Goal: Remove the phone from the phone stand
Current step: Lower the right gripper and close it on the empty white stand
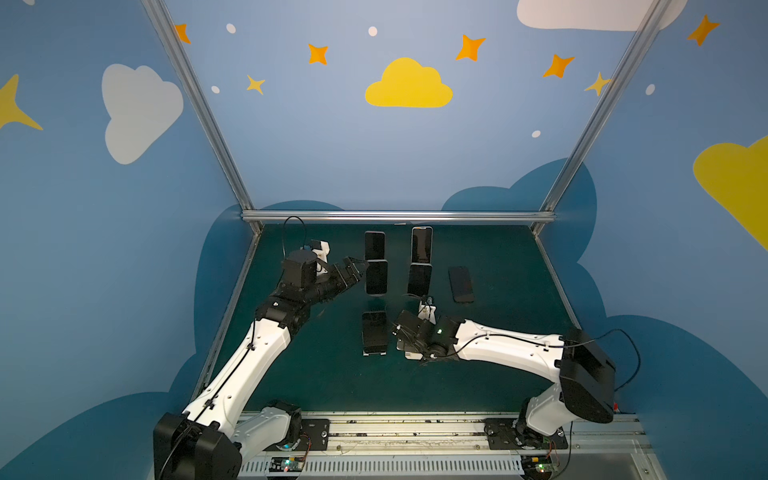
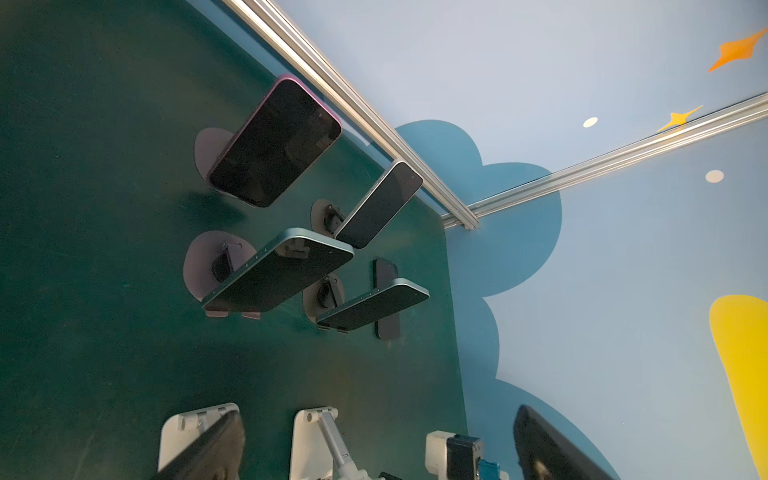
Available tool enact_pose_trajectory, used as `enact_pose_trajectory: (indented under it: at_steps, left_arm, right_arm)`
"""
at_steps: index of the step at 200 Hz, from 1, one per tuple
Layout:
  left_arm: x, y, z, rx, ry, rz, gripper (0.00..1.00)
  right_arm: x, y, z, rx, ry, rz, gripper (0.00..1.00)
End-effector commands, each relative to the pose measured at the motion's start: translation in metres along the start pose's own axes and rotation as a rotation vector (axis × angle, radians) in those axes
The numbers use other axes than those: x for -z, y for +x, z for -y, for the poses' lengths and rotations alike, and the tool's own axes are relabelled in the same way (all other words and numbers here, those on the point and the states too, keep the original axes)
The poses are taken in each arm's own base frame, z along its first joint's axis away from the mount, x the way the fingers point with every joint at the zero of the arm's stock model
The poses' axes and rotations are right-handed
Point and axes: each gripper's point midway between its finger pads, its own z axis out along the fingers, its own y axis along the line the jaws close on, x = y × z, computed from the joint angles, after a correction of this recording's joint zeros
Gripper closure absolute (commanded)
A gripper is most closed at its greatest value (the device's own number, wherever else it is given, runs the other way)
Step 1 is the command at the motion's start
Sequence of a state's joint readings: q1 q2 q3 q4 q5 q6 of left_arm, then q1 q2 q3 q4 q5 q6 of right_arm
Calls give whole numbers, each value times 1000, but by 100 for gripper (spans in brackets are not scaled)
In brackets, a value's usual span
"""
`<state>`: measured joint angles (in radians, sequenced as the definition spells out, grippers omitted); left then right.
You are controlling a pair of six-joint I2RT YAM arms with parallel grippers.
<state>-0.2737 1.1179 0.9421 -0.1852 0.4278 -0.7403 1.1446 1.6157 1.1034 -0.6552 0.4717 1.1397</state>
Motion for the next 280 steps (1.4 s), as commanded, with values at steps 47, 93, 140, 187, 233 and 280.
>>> enact_pose_trajectory:
  at_steps: [47, 93, 140, 187, 233, 280]
  left_arm:
    - [0, 0, 2, -13, -2, -4, 0]
    - [1, -1, 4, -18, 0, -1, 0]
    - [-1, 0, 3, -15, 0, -7, 0]
    - [0, -1, 2, -22, -5, -1, 0]
    - [0, -1, 4, -30, -1, -2, 0]
    - [0, -2, 0, -37, -17, 6, 0]
  right_arm:
    - [-20, 11, -4, 2, -1, 12, 31]
    - [-14, 9, 1, 57, 25, 45, 37]
    - [9, -5, 16, 109, 53, 103, 41]
    - [26, -22, 46, 187, 121, 180, 41]
    - [38, -55, 60, 320, 161, 278, 41]
    - [37, -92, 80, 315, 157, 373, 41]
